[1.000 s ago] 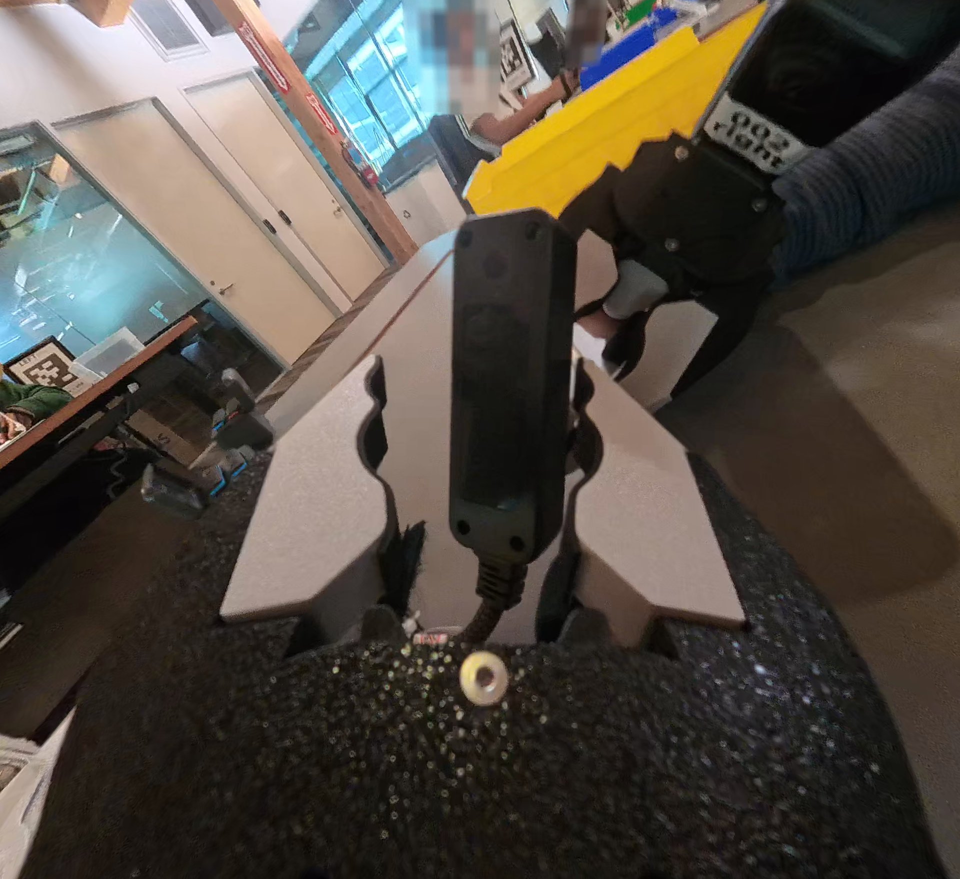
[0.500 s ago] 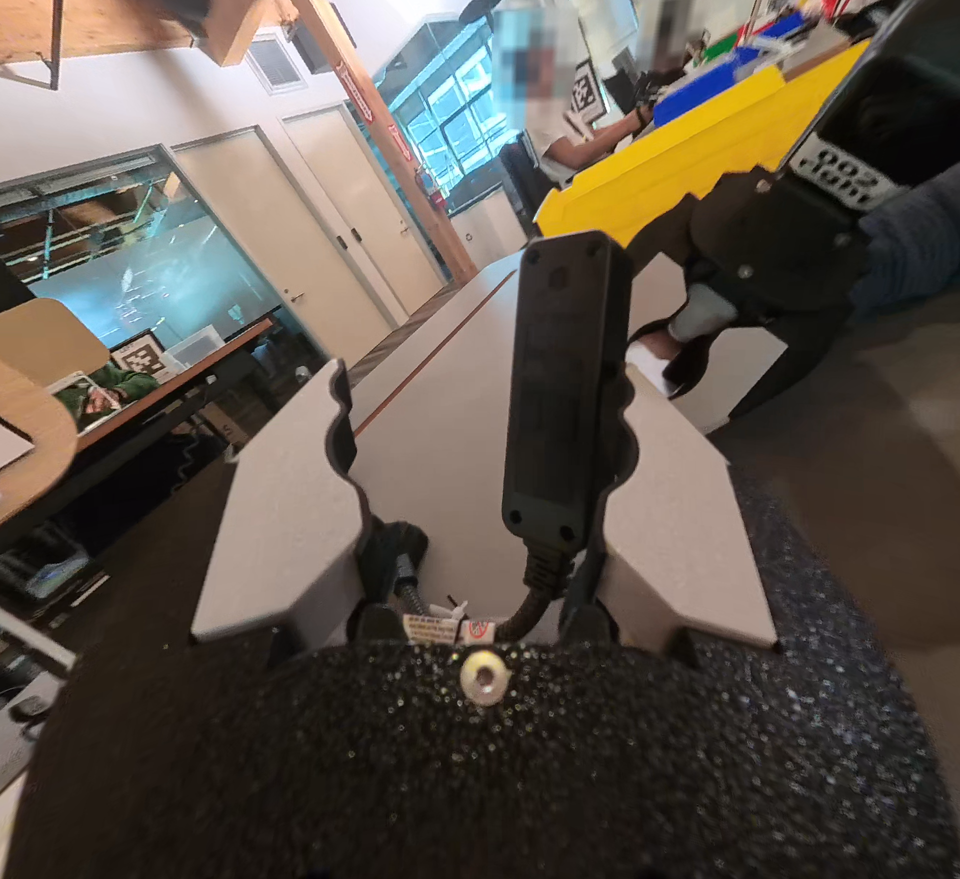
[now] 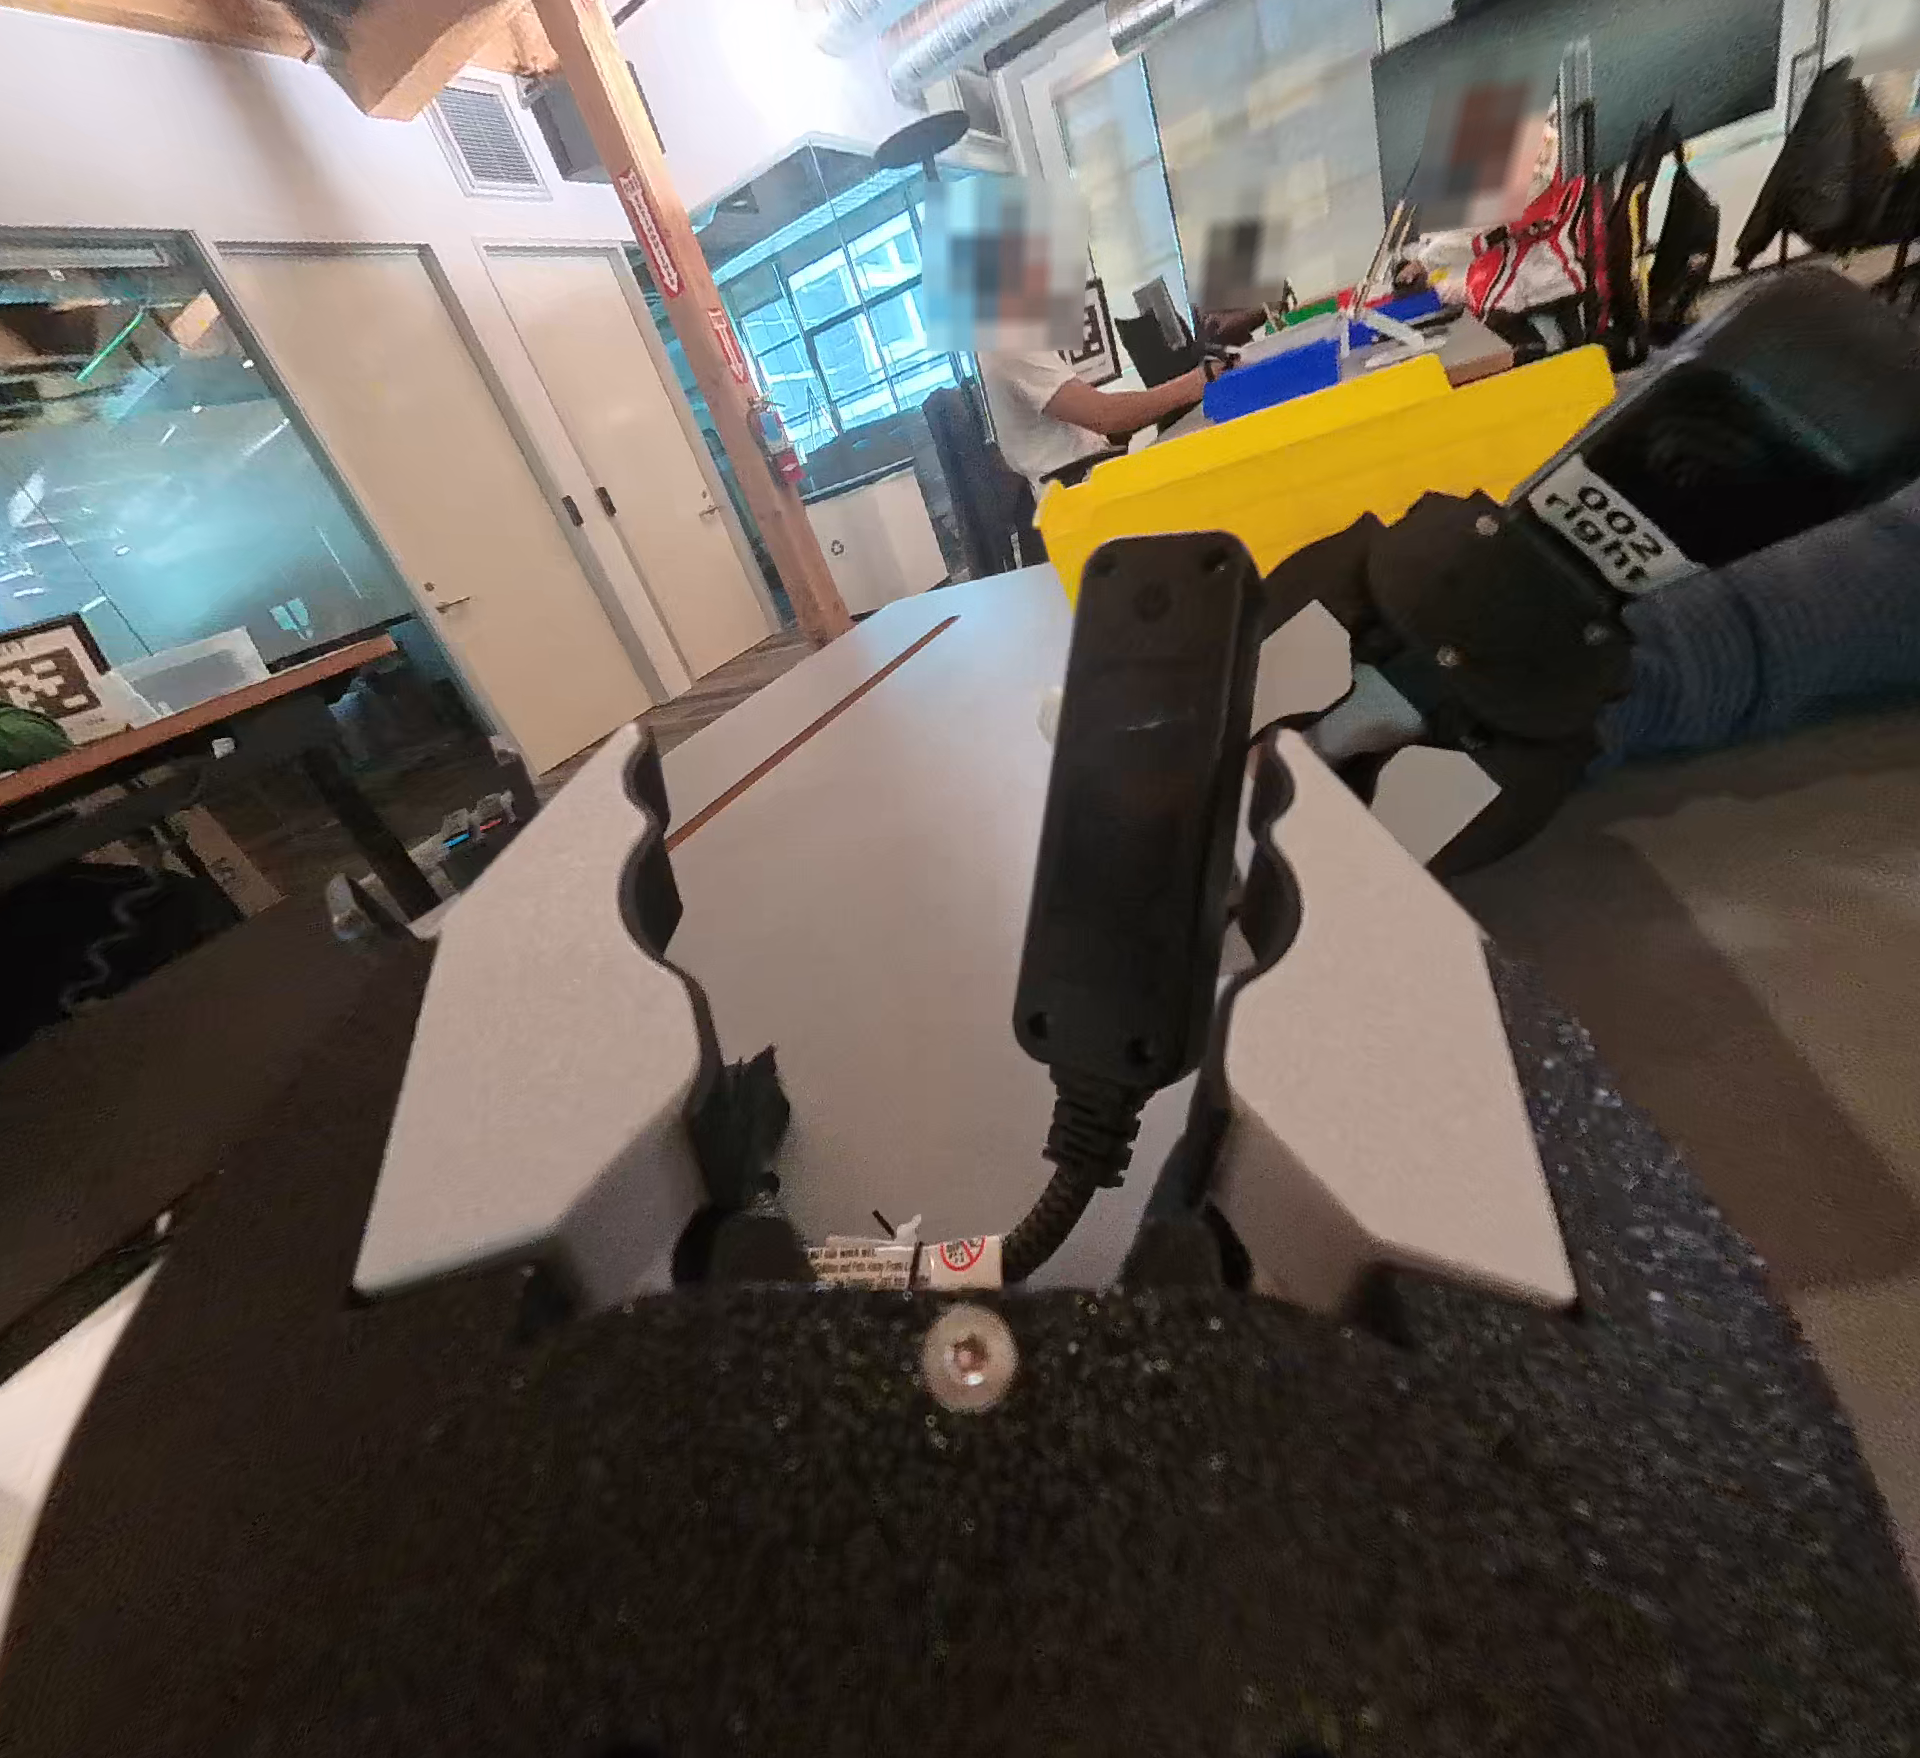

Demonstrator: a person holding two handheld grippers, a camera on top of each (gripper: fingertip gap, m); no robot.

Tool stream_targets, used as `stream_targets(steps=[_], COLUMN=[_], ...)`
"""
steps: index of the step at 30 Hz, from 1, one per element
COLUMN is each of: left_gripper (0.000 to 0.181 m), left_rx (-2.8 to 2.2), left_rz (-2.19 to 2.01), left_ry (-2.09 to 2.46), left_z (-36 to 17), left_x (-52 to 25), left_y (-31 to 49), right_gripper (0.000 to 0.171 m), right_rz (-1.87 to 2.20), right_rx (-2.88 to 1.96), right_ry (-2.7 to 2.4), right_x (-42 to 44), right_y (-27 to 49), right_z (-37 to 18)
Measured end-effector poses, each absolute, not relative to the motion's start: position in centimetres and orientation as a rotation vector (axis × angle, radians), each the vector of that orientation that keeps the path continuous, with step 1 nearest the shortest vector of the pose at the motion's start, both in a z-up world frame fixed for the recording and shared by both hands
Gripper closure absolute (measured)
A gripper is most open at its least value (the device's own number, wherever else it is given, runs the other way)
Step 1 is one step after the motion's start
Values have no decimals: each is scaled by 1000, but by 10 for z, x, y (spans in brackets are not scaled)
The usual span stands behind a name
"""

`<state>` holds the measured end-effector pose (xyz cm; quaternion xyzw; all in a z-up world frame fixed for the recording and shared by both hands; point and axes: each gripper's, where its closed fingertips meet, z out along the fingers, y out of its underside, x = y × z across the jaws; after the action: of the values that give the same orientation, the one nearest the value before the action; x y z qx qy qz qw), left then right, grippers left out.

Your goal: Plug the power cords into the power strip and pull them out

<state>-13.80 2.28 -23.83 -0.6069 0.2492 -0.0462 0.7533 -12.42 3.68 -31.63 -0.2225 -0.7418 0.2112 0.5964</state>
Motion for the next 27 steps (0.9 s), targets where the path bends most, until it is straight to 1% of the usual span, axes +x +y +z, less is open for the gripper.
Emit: stream_targets(steps=[8, 16, 19, 20, 23, 24, 25, 27], left_gripper=[72, 76, 83, 92, 107, 108, 105, 118], left_rx=[-1355, -1523, -1597, -1606, -1611, -1634, -1671, -1740], left_rz=[-87, -28, -21, -15, 17, 31, 36, 8], left_ry=[562, 655, 715, 738, 815, 841, 872, 932], left_z=[-244, -276, -291, -293, -294, -296, -301, -307], left_x=[-134, -125, -119, -116, -106, -104, -102, -96], left_y=[23, 31, 34, 34, 33, 34, 36, 35], right_gripper=[145, 146, 146, 146, 146, 146, 146, 146], right_rz=[508, 527, 534, 539, 565, 574, 578, 571], right_rx=[-509, -500, -491, -486, -465, -450, -433, -399], right_ry=[-1729, -1737, -1741, -1743, -1760, -1768, -1777, -1796], right_x=[-124, -123, -123, -122, -122, -121, -120, -119], right_y=[35, 34, 33, 33, 29, 27, 24, 21], right_z=[-316, -316, -316, -316, -317, -318, -319, -322])
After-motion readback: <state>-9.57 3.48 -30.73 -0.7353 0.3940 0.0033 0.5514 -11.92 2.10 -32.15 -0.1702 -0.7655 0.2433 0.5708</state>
